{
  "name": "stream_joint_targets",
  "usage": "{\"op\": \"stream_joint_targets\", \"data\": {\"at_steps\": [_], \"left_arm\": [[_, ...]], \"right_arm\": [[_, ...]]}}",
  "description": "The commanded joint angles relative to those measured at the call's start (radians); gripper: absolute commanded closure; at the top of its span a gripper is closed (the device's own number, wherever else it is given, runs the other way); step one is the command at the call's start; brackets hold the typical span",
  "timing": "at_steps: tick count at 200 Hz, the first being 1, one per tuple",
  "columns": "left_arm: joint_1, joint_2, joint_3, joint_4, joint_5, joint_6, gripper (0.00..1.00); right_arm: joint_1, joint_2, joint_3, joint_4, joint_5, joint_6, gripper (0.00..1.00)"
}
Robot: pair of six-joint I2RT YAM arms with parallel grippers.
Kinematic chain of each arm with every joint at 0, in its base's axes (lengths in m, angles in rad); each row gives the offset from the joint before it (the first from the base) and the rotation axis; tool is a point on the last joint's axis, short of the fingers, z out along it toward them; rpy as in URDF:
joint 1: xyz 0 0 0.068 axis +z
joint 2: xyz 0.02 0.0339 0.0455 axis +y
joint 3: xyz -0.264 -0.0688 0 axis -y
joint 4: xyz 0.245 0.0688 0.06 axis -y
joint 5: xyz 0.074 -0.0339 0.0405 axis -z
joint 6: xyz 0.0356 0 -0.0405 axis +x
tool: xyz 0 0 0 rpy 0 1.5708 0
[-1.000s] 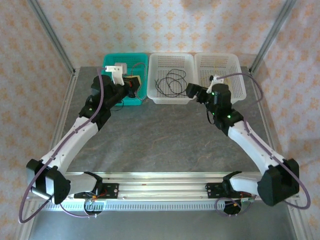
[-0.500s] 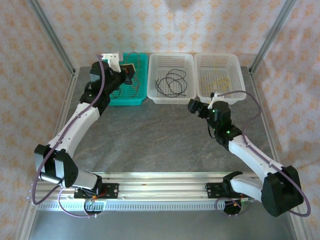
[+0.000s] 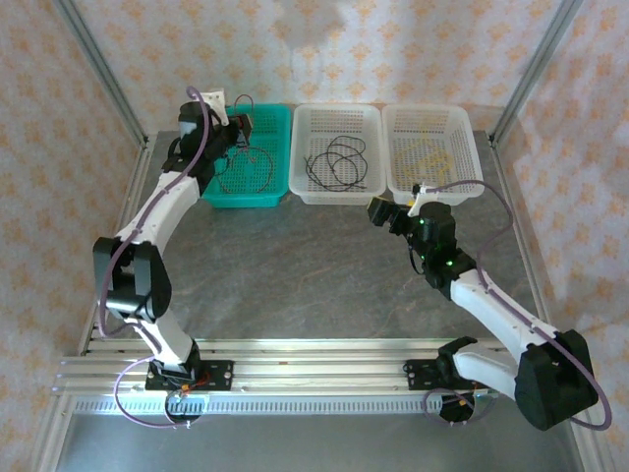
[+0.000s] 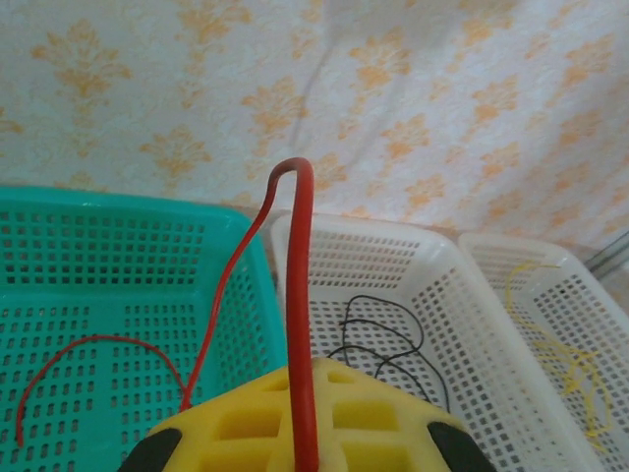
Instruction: Untangle the cables
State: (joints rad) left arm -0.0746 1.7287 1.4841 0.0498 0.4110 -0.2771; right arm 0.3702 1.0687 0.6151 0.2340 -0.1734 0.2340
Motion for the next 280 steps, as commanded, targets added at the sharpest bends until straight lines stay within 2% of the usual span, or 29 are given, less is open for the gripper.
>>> {"op": "stream_joint_targets", "data": {"at_steps": [1, 22, 50, 82, 139, 171, 201, 226, 249, 280], "left_arm": [[0.018, 0.068, 0.088, -0.042, 0.013, 0.034, 1.00], [0.021, 0.151, 0.163, -0.118, -0.025, 0.064, 1.00], [0.019, 0.267, 0.270, -0.257, -0.137, 0.096, 1.00], [0.020, 0.327, 0.294, -0.306, -0.200, 0.116, 1.00], [0.017, 0.334, 0.282, -0.281, -0.183, 0.114, 0.58], [0.000, 0.268, 0.235, -0.244, -0.178, 0.109, 0.33], [-0.025, 0.138, 0.113, -0.174, -0.206, 0.088, 0.11], [-0.037, -0.006, -0.074, -0.053, -0.231, 0.031, 0.01], [-0.040, -0.144, -0.289, 0.108, -0.242, -0.019, 0.01], [-0.044, -0.312, -0.573, 0.287, -0.292, -0.043, 0.00]], "right_arm": [[-0.001, -0.026, 0.031, -0.028, -0.033, -0.045, 0.00], [0.000, -0.024, 0.042, -0.058, -0.038, -0.049, 0.00], [-0.001, -0.027, 0.050, -0.085, -0.034, -0.054, 0.00], [-0.001, -0.030, 0.052, -0.087, -0.031, -0.053, 0.00], [0.000, -0.046, 0.048, -0.083, -0.019, -0.045, 0.00], [-0.001, -0.073, 0.010, -0.019, 0.084, -0.008, 0.00], [0.000, -0.071, -0.012, 0.007, 0.147, -0.012, 0.00], [-0.001, -0.053, -0.018, 0.018, 0.237, -0.023, 0.00], [-0.003, -0.017, -0.040, 0.041, 0.355, -0.026, 0.00], [-0.008, 0.028, -0.070, 0.091, 0.442, -0.039, 0.00]]}}
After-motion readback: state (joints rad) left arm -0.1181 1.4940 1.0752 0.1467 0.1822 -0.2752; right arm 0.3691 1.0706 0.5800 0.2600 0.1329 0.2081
